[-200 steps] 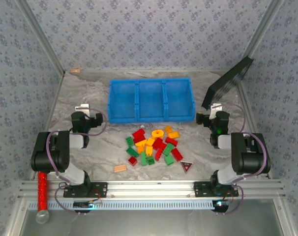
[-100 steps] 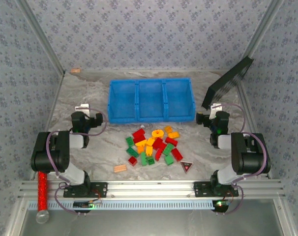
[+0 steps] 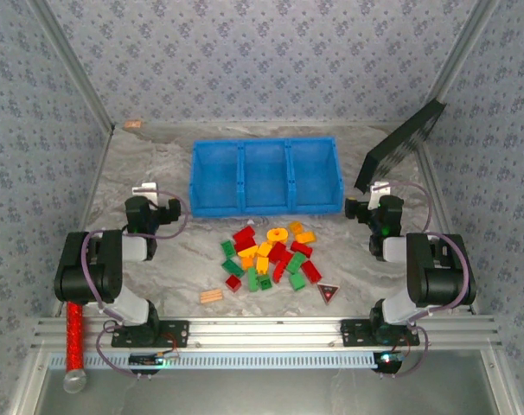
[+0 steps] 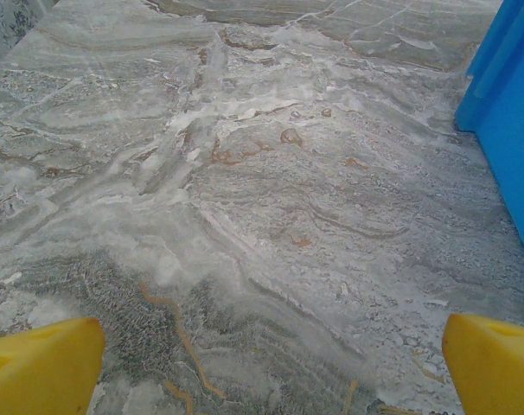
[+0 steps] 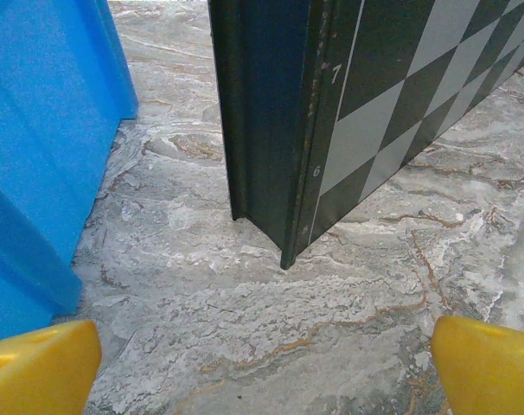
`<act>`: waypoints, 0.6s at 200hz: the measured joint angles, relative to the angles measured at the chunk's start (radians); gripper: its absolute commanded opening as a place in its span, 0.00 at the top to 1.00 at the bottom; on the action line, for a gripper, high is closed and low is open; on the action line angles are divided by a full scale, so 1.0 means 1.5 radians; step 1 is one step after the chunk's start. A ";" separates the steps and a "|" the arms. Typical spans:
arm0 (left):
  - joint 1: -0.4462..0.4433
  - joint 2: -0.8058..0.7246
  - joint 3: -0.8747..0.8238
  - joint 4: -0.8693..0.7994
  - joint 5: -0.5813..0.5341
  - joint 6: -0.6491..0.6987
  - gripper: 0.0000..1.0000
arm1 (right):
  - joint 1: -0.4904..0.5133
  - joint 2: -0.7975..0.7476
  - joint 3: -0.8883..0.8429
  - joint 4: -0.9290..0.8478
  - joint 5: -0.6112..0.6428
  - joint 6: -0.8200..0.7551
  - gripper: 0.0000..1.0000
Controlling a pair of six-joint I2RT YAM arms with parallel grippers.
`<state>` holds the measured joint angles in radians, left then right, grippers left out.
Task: Sort the legos into containers by color
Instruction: Pick up the lego from the bottom-center of the table.
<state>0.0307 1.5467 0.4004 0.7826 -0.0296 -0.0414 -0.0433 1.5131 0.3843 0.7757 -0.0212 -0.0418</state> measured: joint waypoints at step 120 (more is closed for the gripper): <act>-0.017 -0.050 0.121 -0.218 -0.058 -0.013 0.00 | 0.108 -0.306 0.218 -0.522 0.013 0.110 0.03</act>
<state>0.0055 1.4715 0.5816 0.4557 -0.1169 -0.0616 0.1181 1.0542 0.7113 -0.0067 -0.0021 0.1234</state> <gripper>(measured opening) 0.998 0.996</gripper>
